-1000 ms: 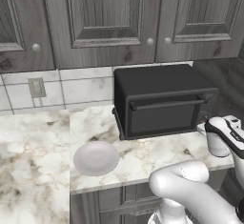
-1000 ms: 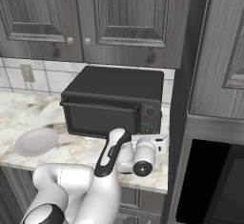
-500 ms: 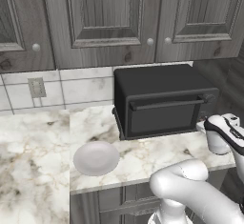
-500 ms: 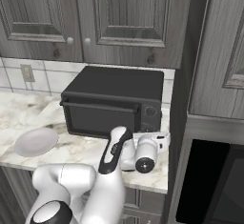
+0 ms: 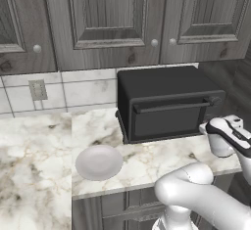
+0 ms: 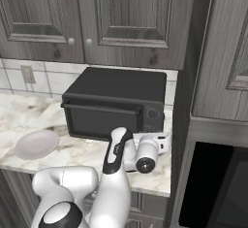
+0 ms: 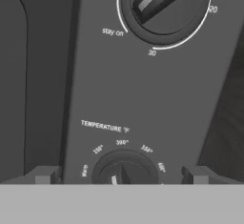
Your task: Pull the toaster oven rack outwards. Pick up the baguette from the plate and place it on the toaster oven rack. Close the toaster oven door fully and set the temperature to the lowest setting.
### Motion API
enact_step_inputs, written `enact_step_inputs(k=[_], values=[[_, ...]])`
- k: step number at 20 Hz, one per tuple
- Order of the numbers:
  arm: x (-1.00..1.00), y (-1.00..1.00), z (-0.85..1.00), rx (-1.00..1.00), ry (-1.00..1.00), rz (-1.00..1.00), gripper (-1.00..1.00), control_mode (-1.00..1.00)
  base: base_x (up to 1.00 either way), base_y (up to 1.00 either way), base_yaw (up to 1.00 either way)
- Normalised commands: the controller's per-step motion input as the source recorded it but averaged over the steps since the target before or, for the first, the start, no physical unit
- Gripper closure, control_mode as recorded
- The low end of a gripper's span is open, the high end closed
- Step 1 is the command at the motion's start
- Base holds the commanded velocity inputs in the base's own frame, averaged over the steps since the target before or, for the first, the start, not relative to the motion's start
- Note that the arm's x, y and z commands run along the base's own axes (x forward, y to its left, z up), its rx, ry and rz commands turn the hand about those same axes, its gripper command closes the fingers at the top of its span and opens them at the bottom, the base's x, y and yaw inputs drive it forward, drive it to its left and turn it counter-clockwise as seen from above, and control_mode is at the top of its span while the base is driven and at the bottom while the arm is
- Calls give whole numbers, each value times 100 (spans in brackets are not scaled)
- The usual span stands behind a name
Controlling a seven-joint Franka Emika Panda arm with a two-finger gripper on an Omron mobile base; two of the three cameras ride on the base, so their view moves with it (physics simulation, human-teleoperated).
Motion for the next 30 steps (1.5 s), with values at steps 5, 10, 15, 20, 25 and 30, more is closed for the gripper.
enact_step_inputs(k=[5,10,15,20,25,30], values=[[-4,10,0,0,0,0,-100,-100,0,0,0],[0,0,-2,0,0,0,-100,-100,0,0,0],[0,-1,-22,0,1,0,-100,-100,0,0,0],[0,0,-2,0,0,0,-100,-100,0,0,0],[0,-3,0,0,0,0,-100,-100,0,0,0],[0,-5,2,0,0,0,-100,-100,0,0,0]])
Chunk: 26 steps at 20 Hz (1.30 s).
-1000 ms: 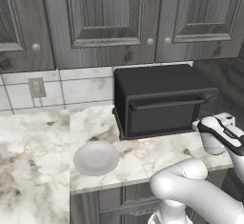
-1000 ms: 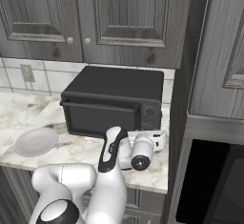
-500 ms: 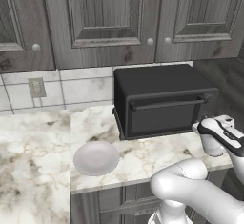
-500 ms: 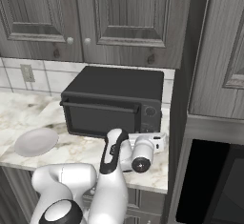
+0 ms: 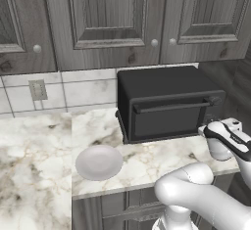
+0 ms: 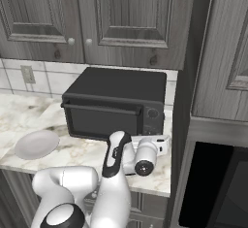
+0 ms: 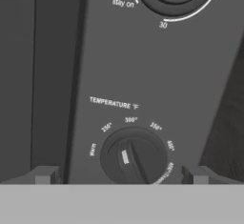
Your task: Pull the toaster oven rack outwards. Pick up the baguette from the plate and place it on the toaster oven rack. Close the toaster oven door fully and set the temperature to the lowest setting.
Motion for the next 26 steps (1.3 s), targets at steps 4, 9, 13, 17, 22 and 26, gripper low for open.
enact_step_inputs(k=[4,9,13,17,22,26], values=[[0,0,18,0,0,0,-100,-100,0,0,0],[0,0,5,0,0,0,-100,-100,0,0,0],[0,0,-4,0,0,0,-100,-100,0,0,0],[0,0,0,0,0,0,-100,-100,0,0,0],[2,-1,0,0,0,0,-100,-100,0,0,0],[9,-4,0,0,0,0,-100,-100,0,0,0]])
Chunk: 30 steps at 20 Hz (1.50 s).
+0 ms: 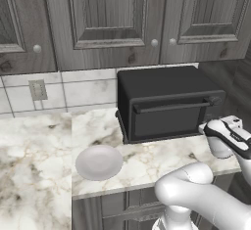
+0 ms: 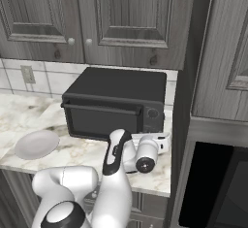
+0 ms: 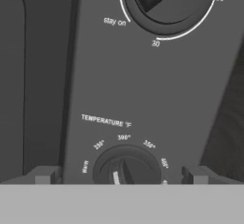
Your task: Pull the toaster oven rack outwards. Pick up the baguette from the plate and place it on the toaster oven rack. Close the toaster oven door fully and set the temperature to the lowest setting.
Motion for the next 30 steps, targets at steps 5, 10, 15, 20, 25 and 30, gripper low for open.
enact_step_inputs(k=[5,10,15,20,25,30], values=[[1,0,0,0,0,0,-100,-100,0,0,0],[0,0,0,0,0,0,100,-100,0,0,0],[0,0,0,0,0,0,100,-100,0,0,0],[0,0,0,0,0,0,100,-100,0,0,0],[0,0,0,0,0,0,100,-100,0,0,0],[0,0,0,0,-3,0,100,-100,0,0,0]])
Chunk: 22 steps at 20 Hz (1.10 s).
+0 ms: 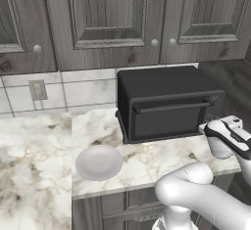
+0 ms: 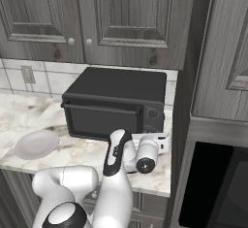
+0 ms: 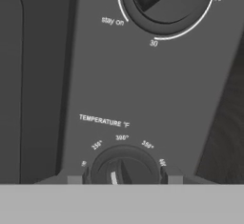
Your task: Pull the toaster oven rack outwards. Pick up the baguette from the plate and place it on the toaster oven rack. Close the toaster oven door fully and set the temperature to the lowest setting.
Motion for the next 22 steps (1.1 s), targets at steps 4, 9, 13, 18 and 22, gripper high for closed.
enact_step_inputs(k=[4,9,13,18,22], values=[[0,0,0,-1,-2,0,100,-100,0,0,0],[2,0,-3,-2,0,0,100,-100,0,0,0],[2,0,-4,-5,0,0,100,-100,0,0,0],[0,0,0,-5,0,0,100,-100,0,0,0],[0,0,-2,-6,0,0,100,-100,0,0,0]])
